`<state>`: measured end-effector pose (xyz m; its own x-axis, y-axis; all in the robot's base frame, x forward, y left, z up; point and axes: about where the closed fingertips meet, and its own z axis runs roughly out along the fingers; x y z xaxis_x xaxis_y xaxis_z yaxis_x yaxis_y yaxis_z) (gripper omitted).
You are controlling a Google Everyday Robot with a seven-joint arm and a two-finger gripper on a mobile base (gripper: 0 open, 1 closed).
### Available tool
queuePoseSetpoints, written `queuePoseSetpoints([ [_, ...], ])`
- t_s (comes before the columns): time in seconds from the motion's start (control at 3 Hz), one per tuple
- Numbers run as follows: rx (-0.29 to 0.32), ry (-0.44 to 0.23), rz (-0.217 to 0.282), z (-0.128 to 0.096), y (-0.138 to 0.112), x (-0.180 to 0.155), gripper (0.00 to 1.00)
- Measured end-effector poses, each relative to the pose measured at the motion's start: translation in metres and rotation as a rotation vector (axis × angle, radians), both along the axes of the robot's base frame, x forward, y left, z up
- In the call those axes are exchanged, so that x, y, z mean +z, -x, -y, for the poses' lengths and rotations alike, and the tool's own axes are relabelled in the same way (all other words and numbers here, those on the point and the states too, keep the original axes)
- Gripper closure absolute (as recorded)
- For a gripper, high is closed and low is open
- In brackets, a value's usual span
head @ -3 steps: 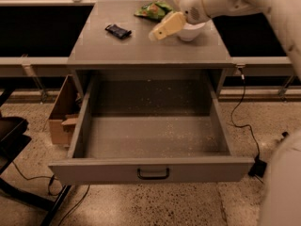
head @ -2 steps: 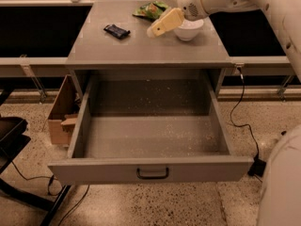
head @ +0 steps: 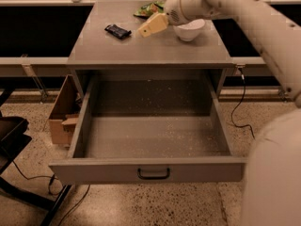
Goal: Place rxbar blueberry into top drawer
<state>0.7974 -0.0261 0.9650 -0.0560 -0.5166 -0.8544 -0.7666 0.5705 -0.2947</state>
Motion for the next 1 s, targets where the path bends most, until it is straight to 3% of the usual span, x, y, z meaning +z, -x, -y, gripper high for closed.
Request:
queuePoseSetpoints([
  [0.33,-0.071,-0.023,0.032,-0.020,-0.055,-0.024,0.00],
  [0.67,-0.091,-0.048,0.023,-0.045,-0.102,-0.054,0.00],
  [1.0,-0.096,-0.087,-0.019,-0.070,-0.135,-0.076,0.00],
])
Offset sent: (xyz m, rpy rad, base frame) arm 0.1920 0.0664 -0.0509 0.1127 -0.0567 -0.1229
